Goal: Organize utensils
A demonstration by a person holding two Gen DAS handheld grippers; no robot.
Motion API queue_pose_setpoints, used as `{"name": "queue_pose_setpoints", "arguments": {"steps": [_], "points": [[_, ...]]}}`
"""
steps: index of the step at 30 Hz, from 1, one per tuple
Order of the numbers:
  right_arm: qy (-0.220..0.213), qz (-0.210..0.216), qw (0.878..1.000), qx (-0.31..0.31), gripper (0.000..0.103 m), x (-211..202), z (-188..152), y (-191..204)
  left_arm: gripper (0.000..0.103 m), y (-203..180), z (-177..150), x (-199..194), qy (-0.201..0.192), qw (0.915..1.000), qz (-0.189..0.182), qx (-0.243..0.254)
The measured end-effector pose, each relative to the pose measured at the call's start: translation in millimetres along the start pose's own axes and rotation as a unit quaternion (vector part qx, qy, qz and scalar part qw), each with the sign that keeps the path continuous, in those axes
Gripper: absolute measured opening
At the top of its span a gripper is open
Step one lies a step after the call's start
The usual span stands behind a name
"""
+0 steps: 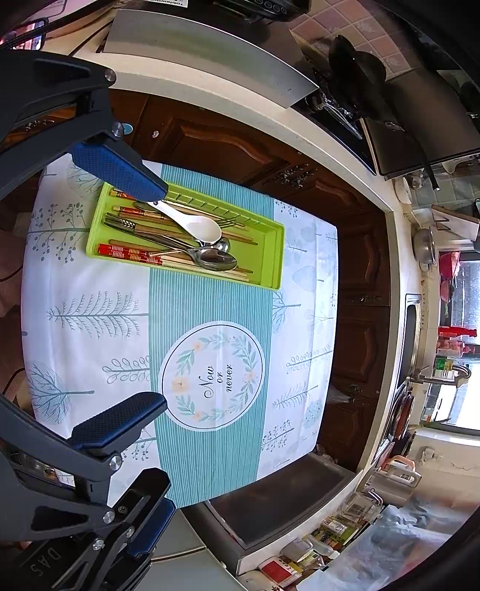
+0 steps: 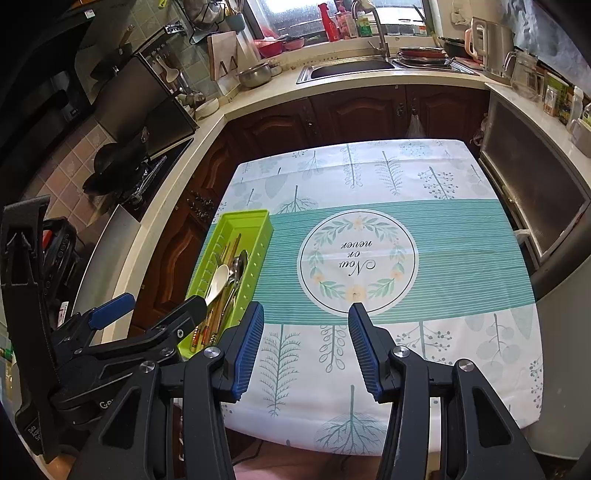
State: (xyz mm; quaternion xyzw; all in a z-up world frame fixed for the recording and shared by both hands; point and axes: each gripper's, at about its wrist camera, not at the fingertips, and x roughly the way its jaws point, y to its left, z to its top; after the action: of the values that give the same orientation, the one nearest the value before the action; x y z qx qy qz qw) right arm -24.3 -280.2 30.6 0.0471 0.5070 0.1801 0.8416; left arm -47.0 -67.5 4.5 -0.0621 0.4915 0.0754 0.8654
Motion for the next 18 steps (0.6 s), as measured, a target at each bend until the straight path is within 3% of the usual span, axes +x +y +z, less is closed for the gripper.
{"name": "queue_pose_setpoints", "arguments": {"steps": [18], "points": [[-0.006, -0.002, 1.000, 0.000, 0.049, -7.3, 3.0, -0.6, 0.102, 1.5, 7.0, -4.5, -0.002, 1.0000, -0.001, 0.006]]}}
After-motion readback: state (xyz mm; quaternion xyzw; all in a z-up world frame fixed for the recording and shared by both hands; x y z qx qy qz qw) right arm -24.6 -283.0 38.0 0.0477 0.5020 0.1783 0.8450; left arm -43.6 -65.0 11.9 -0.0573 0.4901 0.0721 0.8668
